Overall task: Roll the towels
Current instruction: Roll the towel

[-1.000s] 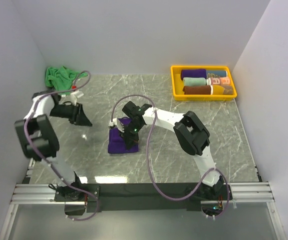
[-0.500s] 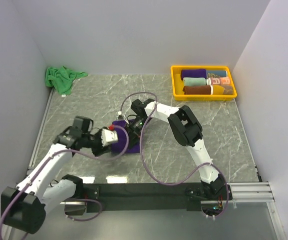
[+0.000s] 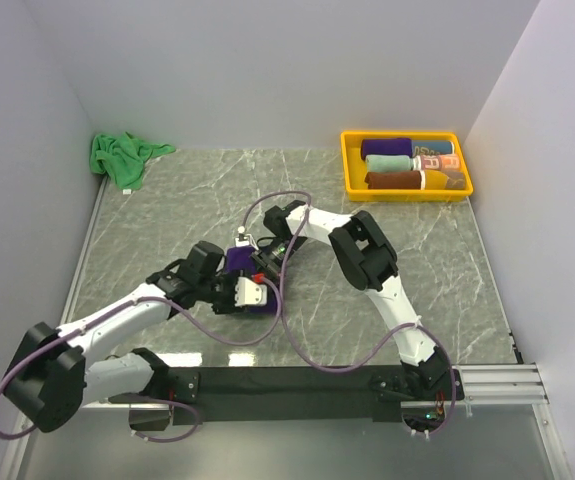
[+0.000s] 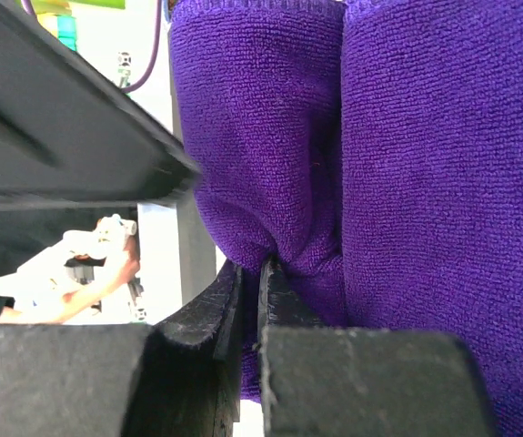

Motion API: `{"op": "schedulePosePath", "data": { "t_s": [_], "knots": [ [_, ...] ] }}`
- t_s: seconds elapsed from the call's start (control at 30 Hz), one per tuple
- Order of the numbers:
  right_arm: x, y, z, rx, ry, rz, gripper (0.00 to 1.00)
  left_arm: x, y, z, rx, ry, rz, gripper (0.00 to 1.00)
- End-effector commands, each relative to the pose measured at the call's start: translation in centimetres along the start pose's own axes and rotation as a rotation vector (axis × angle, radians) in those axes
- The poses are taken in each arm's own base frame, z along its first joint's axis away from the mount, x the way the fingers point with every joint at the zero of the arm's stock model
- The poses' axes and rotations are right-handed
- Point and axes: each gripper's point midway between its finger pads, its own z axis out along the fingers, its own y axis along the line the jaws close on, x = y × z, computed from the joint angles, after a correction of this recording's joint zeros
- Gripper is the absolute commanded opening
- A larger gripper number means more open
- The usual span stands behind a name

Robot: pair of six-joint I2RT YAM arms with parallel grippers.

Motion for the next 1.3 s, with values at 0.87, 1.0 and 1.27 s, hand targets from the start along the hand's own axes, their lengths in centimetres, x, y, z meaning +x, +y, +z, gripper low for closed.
{"op": "schedulePosePath", "data": {
  "t_s": [0.87, 1.0, 1.27],
  "knots": [
    [-0.5, 3.1, -19.4, 0.631, -0.318, -0.133, 0.53, 4.3, -7.9, 1.7, 0.472, 0.265, -0.371, 0.01],
    [2.1, 4.8, -22.3, 0.788, -0.356, -0.182, 0.46, 5.3, -7.0, 1.5, 0.552, 0.326, -0.481, 0.01],
    [10.2, 4.7, -20.4, 0.919, -0.251, -0.193, 0.41, 7.2, -2.5, 3.6, 0.668, 0.338, -0.67, 0.06]
  ]
}}
